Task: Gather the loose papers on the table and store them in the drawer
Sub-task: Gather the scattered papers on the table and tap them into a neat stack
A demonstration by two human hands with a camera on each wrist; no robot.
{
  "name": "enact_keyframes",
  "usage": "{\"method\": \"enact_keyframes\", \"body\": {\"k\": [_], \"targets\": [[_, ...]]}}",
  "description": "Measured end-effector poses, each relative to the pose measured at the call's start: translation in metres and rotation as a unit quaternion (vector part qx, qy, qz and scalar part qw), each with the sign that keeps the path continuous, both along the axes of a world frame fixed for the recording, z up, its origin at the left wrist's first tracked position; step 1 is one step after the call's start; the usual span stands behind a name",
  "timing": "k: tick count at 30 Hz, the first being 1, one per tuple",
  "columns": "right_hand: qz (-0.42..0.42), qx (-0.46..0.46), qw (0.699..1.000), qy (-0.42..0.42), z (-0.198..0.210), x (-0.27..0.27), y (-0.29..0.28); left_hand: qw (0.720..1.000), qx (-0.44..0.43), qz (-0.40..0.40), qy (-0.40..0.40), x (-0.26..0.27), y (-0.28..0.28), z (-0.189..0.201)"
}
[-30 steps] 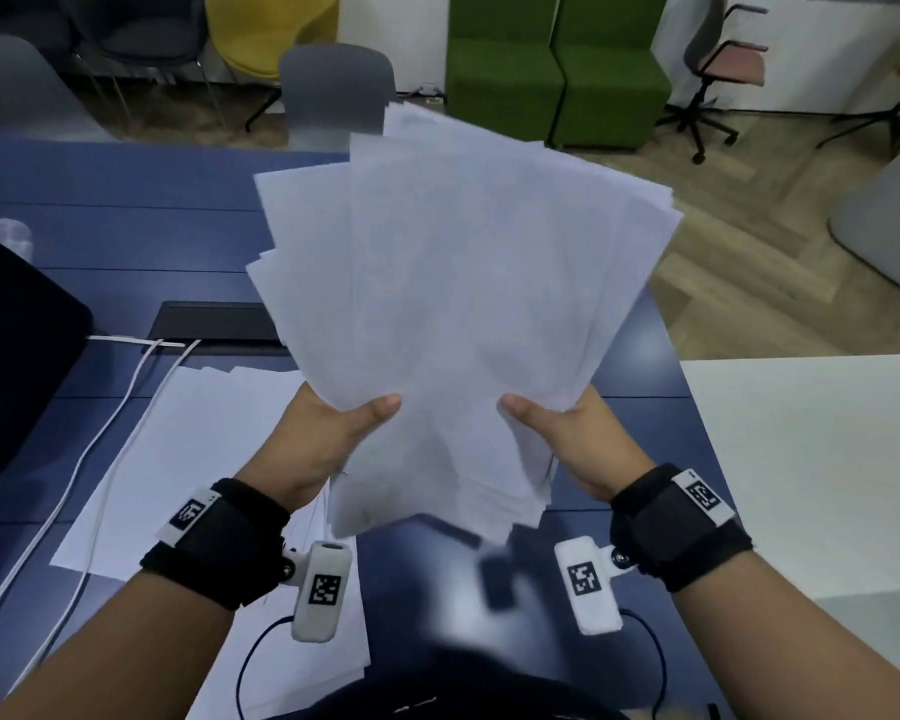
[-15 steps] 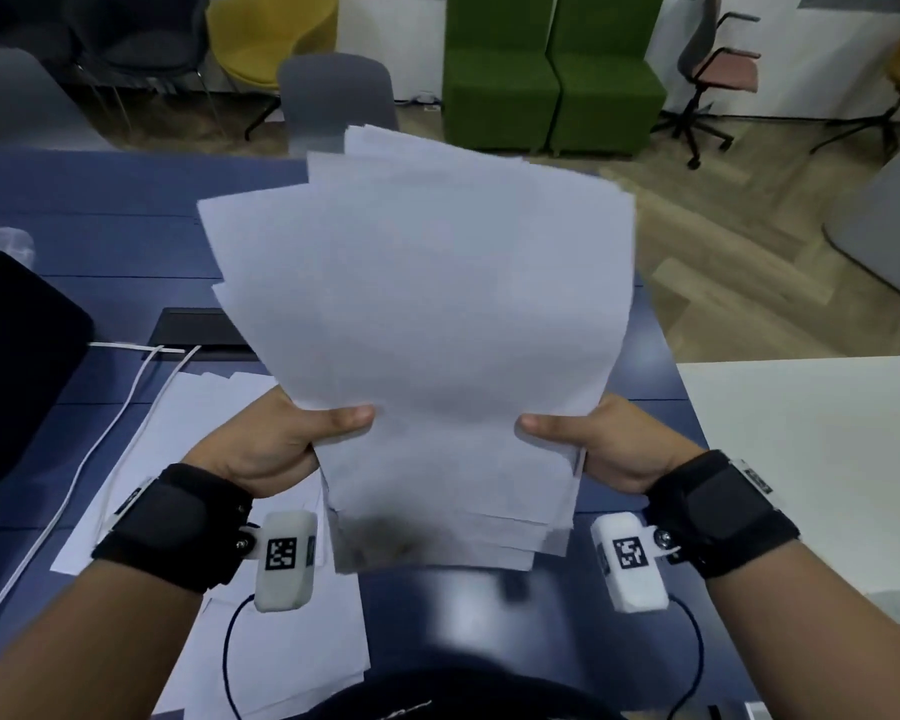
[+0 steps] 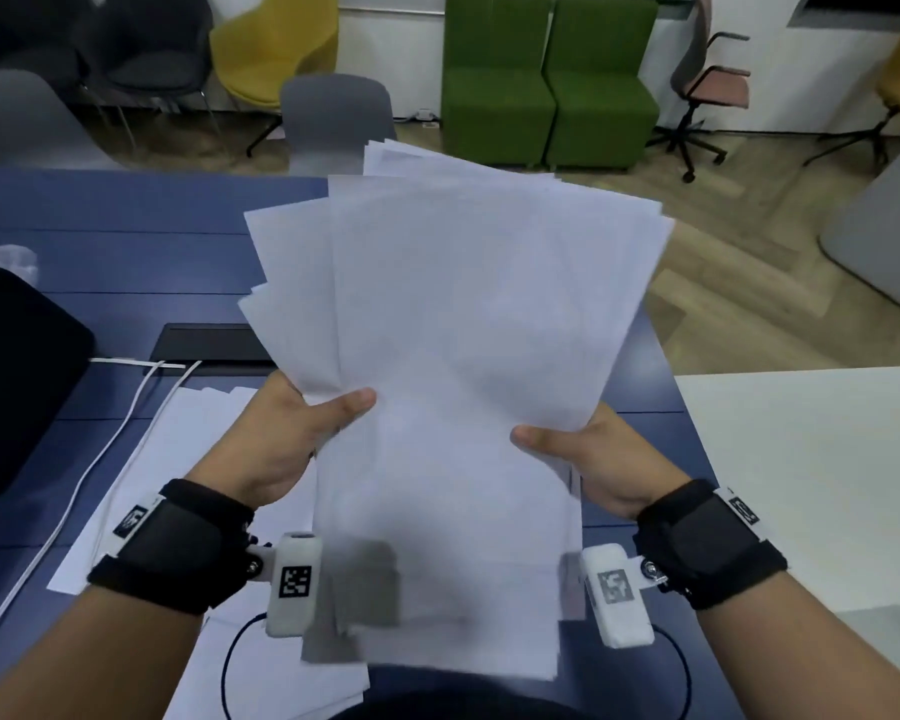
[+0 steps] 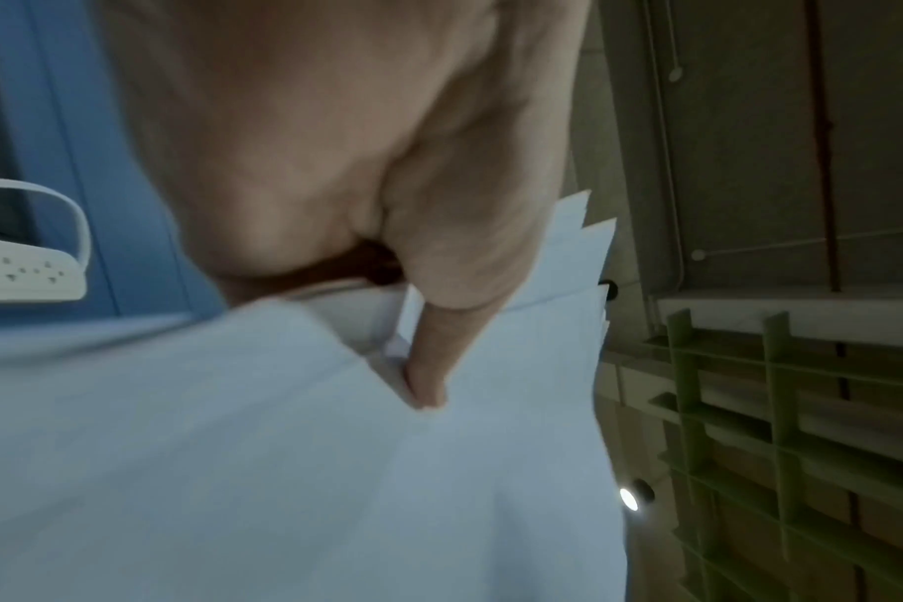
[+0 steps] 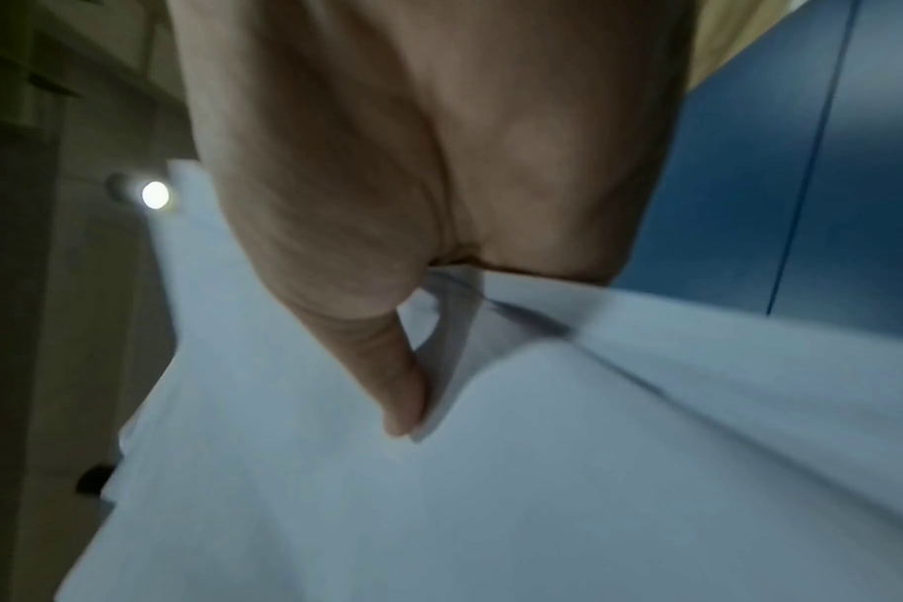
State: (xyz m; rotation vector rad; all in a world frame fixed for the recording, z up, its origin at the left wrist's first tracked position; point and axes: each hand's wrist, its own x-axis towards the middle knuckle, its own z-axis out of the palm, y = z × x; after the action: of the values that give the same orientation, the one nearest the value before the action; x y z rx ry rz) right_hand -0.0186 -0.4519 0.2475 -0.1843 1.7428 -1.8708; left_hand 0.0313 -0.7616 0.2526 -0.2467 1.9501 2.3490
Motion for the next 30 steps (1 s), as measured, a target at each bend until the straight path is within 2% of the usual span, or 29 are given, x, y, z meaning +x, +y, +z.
{"method": "enact_keyframes", "body": {"k": [3, 8, 10, 12, 16, 22, 26, 30], "targets": [[-0.038, 0.041, 0.997, 0.051, 0.005, 0.003, -0.005, 0.999, -0.009, 0.03, 0.016, 0.0, 0.008, -0.003], [-0.097, 0.102, 0.981, 0.133, 0.003, 0.015, -0.015, 0.994, 0.027, 0.103, 0.009, 0.001, 0.021, -0.007], [-0.112, 0.072, 0.981, 0.139, 0.009, 0.017, -0.015, 0.993, 0.056, 0.105, 0.007, 0.001, 0.021, -0.003], [-0.097, 0.032, 0.986, 0.131, 0.018, 0.014, -0.007, 0.995, 0.071, 0.066, 0.017, 0.001, 0.011, 0.003], [-0.022, 0.006, 0.994, 0.102, 0.032, 0.007, 0.007, 0.999, 0.013, -0.008, 0.051, 0.002, -0.006, 0.021], [-0.021, -0.087, 0.992, 0.084, 0.035, -0.005, 0.007, 0.997, -0.012, 0.021, 0.078, -0.006, -0.004, 0.035], [-0.046, -0.038, 0.989, 0.132, 0.032, -0.006, 0.001, 0.995, 0.017, 0.052, 0.085, -0.006, -0.006, 0.024], [-0.121, 0.039, 0.969, 0.209, 0.027, 0.0, -0.01, 0.99, 0.065, 0.07, 0.104, -0.006, 0.005, 0.021]]}}
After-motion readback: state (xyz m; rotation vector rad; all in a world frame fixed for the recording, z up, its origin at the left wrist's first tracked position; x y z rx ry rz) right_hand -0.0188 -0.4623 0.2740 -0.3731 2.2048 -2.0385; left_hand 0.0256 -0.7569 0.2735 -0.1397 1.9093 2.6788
